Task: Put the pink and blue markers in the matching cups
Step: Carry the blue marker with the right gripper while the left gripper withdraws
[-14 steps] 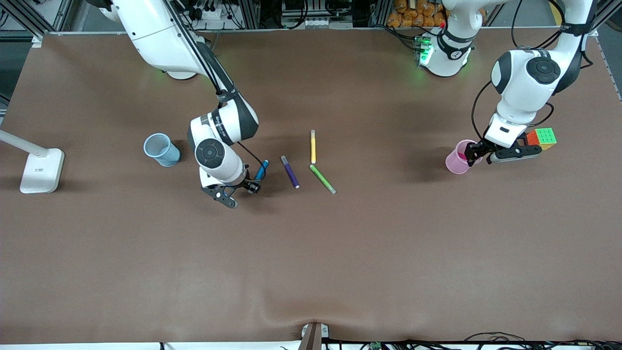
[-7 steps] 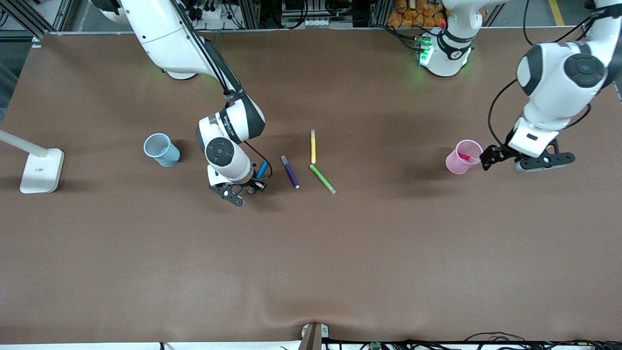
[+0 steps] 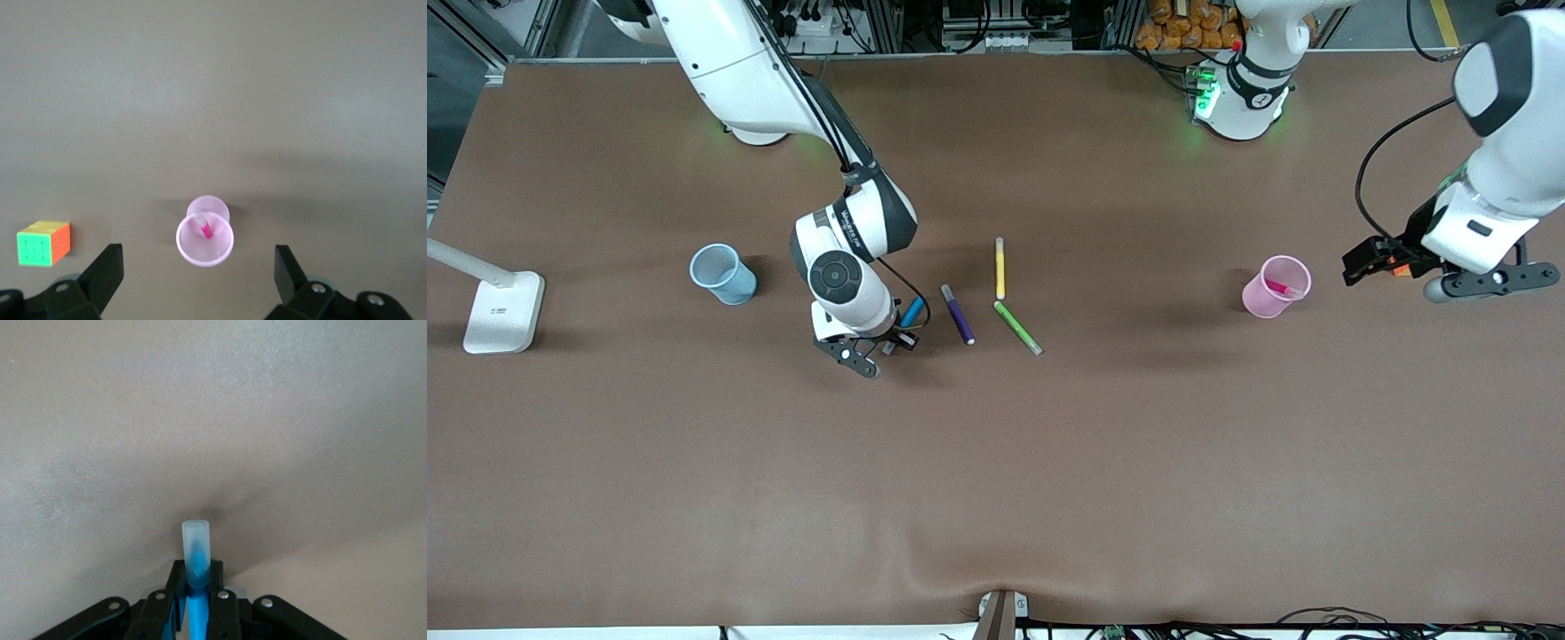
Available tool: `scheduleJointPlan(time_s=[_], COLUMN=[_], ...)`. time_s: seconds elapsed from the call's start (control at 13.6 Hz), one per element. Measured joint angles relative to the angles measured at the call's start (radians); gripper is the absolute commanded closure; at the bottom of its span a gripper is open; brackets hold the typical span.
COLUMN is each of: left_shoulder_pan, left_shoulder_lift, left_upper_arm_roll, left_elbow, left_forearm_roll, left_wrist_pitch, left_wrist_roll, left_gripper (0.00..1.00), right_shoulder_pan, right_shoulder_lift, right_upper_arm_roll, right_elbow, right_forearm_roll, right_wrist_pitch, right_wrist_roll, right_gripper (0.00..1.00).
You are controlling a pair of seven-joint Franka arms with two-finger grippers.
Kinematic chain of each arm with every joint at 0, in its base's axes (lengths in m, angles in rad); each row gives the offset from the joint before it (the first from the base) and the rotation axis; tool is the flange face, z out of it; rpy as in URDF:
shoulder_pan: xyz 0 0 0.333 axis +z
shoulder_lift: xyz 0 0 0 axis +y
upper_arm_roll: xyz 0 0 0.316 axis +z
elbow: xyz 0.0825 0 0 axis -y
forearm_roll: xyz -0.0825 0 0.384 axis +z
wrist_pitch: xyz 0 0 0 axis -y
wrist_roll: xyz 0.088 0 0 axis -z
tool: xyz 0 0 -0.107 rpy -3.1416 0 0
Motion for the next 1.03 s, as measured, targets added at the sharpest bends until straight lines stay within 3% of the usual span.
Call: scheduleJointPlan(time_s=[0.22,0.51,1.03], left_shoulder_pan=[0.0,0.007,0.007], left_shoulder_lift=[-0.003,-0.009,-0.009], left_upper_arm_roll=[-0.026,-0.023,-0.042], left_elbow=[0.152,0.247,0.309], left_forearm_roll=[-0.003,-0.003,-0.004], left_wrist_pitch=[-0.197,-0.34,-0.393], left_wrist_roll=[0.0,0.0,0.0], left_gripper=[0.0,0.0,0.0], right_shoulder_pan=[-0.027,-0.154,-0.313], right_shoulder_lift=[-0.072,-0.225,-0.509], right_upper_arm_roll=[-0.015,-0.028,-0.028], right_elbow=[0.022,-0.015,-0.214], right_forearm_roll=[0.0,-0.003,-0.001], right_wrist_pitch=[-0.123,-0.199,-0.273], right_wrist_roll=[-0.165,-0.548,-1.104], right_gripper=[1.0,1.0,1.0])
